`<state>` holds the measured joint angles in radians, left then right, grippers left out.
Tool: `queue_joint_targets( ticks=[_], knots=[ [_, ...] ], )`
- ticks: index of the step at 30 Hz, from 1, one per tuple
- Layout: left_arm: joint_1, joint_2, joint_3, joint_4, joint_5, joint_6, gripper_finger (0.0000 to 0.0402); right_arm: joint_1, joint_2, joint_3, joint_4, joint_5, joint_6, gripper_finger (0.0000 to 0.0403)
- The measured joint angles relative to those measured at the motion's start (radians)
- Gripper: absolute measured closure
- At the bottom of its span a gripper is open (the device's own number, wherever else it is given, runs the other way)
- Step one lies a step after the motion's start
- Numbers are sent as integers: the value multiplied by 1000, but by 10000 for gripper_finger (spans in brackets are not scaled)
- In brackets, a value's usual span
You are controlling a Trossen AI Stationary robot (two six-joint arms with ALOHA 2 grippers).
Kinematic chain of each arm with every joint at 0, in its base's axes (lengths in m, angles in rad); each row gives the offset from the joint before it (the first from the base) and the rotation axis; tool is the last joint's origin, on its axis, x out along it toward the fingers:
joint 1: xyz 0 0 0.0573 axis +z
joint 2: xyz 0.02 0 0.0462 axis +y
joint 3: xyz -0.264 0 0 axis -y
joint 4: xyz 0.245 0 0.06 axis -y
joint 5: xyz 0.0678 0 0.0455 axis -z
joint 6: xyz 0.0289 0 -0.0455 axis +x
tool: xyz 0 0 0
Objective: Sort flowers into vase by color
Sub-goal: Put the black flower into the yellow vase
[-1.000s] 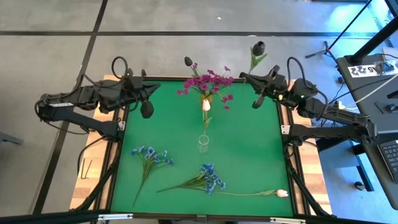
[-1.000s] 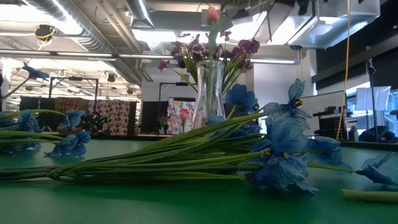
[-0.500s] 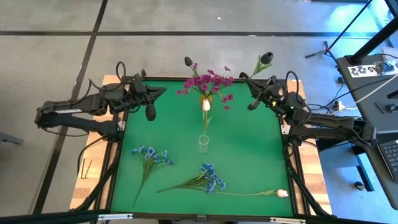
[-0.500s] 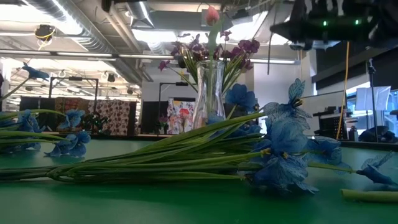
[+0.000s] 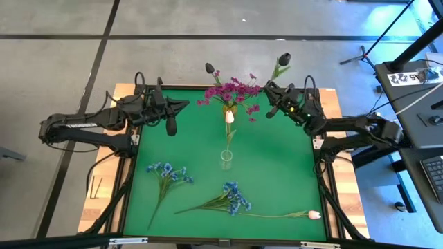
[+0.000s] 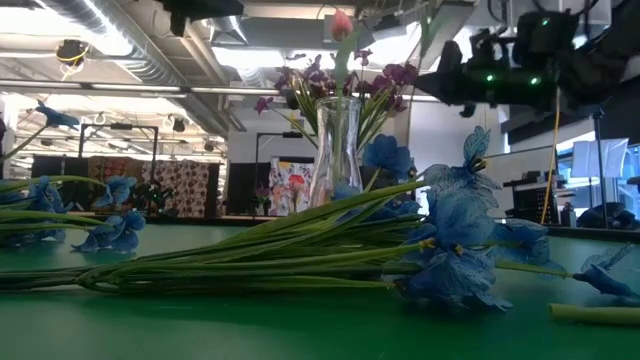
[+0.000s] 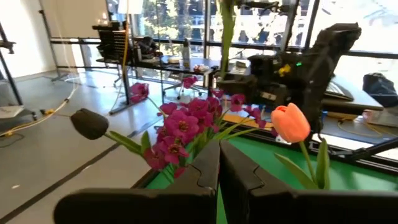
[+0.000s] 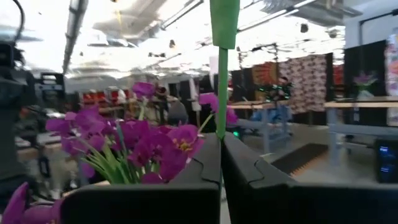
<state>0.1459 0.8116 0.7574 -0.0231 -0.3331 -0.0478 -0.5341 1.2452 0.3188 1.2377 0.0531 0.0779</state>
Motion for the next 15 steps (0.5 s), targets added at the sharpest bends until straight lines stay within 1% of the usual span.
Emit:
queue_joint_targets(
  ticks=[3,6,10,15],
  knots=[
    [0,0,0,2,19,-2,399,-19,105,18,116,-66,46,403],
    [0,0,0,2,21,-3,399,-25,202,58,184,-108,73,403],
    [0,0,0,2,22,-8,399,-23,308,138,218,-158,100,403],
    [0,0,0,-8,35,-24,399,-23,403,243,219,-215,127,403]
  ],
)
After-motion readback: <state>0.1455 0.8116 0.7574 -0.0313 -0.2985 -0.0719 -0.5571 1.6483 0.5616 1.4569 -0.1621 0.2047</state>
